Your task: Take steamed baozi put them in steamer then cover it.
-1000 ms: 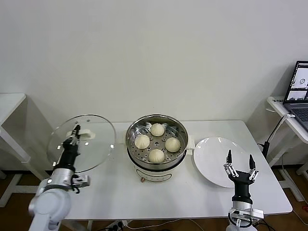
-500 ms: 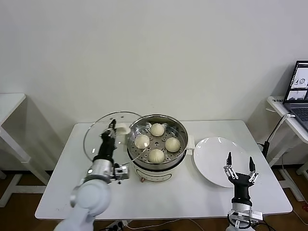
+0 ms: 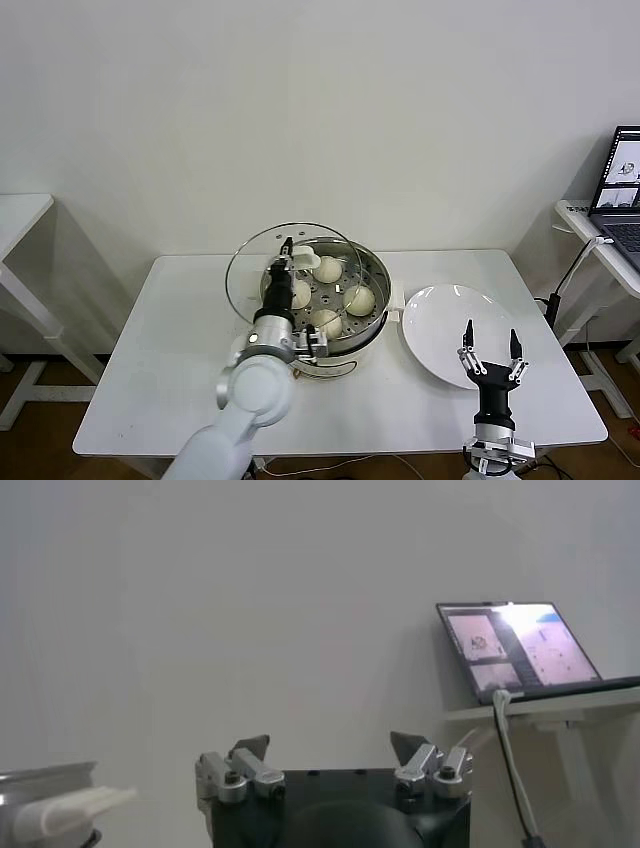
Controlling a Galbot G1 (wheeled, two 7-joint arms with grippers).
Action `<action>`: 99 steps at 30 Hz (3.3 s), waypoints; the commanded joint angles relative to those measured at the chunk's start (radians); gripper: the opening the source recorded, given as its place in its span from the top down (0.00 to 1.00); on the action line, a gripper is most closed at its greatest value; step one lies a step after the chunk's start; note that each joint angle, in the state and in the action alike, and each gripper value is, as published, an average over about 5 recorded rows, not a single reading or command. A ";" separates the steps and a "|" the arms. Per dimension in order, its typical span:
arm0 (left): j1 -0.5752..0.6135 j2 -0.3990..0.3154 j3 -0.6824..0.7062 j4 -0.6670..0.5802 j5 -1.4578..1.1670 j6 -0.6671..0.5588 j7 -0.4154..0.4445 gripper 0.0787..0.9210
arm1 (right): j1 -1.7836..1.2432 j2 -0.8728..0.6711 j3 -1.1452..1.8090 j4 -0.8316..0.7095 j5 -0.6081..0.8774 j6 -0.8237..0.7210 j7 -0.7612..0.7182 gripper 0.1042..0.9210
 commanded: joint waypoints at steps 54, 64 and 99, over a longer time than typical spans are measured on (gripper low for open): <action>-0.004 -0.153 0.027 0.217 0.115 -0.053 -0.059 0.87 | 0.021 0.013 -0.022 -0.070 -0.056 0.015 -0.008 0.12; 0.126 -0.055 0.049 -0.017 0.106 -0.041 -0.062 0.65 | 0.031 0.005 -0.030 -0.089 -0.057 0.023 -0.011 0.12; 0.676 -0.099 -0.782 -0.309 -1.188 -0.435 -0.284 0.12 | -0.022 -0.067 -0.005 0.226 0.031 -0.249 -0.033 0.12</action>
